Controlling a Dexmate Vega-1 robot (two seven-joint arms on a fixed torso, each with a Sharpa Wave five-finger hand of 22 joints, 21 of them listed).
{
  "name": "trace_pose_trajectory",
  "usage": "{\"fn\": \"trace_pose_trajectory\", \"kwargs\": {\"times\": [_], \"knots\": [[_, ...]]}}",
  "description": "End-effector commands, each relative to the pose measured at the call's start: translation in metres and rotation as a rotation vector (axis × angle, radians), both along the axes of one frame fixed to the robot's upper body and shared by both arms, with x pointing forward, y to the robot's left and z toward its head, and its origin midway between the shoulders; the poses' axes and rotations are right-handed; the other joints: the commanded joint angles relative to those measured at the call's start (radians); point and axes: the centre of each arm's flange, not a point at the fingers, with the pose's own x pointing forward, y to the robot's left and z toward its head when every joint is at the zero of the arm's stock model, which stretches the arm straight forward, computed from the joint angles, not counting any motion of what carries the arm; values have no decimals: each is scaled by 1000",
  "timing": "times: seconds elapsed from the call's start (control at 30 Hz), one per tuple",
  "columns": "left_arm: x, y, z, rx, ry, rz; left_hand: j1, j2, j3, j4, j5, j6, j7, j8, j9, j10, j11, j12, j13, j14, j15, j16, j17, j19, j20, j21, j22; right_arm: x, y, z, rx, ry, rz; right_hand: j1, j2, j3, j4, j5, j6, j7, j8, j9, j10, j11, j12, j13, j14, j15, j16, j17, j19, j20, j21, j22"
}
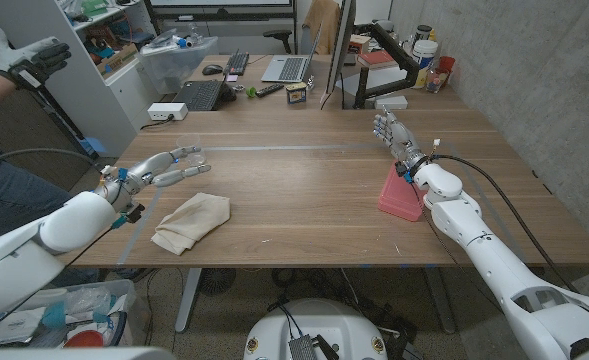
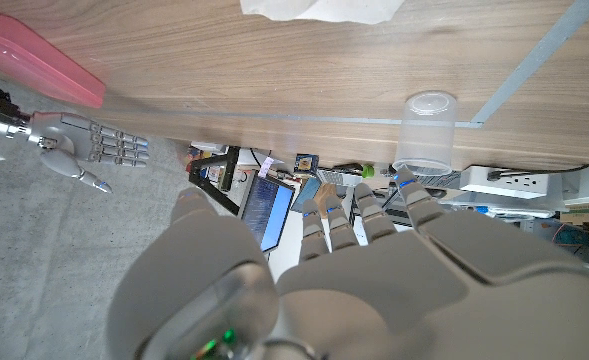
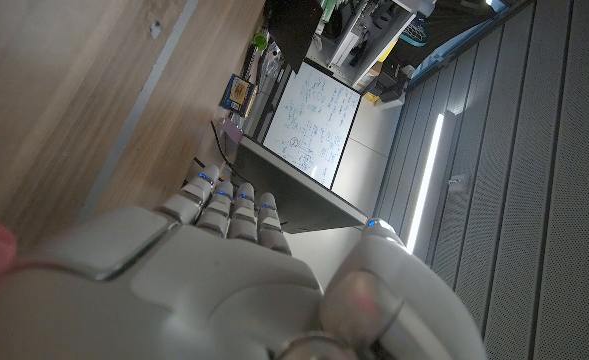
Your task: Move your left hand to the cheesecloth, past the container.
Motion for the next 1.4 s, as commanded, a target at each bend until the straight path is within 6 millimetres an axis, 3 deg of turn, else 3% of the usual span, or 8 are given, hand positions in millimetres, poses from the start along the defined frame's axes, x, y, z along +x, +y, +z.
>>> {"fn": "trace_pose_trajectory", "kwargs": {"times": [0.03,0.43,0.73,1.2,1.4], "knots": [[-4,-1,1,85,-9,62,17,1,1,-9,1,9,-3,1,3,4,-3,2,5,9,1,7,3,1,2,3,4,-2,-4,-5,9,3,-8,5,8,-4,-1,4,9,-1,5,2,9,2,7,5,6,1,2,6,5,4,-1,4],[-6,-10,3,200,-30,149,69,-6,6,-38,3,-1,-31,-8,3,3,-6,-2,5,17,-2,5,3,10,7,1,4,-3,-7,-6,10,0,-8,6,9,-6,-2,4,13,-5,6,2,23,1,12,5,10,2,3,6,8,4,0,4],[-8,-15,2,257,-28,194,89,-9,7,-49,4,11,-29,-5,4,7,-10,-1,6,32,-6,9,4,24,5,4,4,-3,-9,-7,9,-1,-7,6,10,-6,-3,4,15,-8,6,2,23,-2,11,5,12,0,3,6,9,4,0,4],[-5,-22,-3,322,34,239,122,-18,1,-66,3,27,-32,-6,4,30,-7,4,6,67,-5,16,5,118,10,34,8,-3,-11,-8,11,1,-5,7,11,-8,-4,4,18,-15,7,2,28,-6,12,5,17,-1,3,6,10,6,0,4],[-5,-24,-7,334,52,248,125,-20,-1,-68,2,33,-31,-5,4,34,-12,4,6,69,-5,15,5,132,11,37,8,-3,-12,-6,7,2,-3,7,12,-8,-5,4,19,-15,7,2,29,-4,12,5,19,-1,4,6,12,5,0,4]]}}
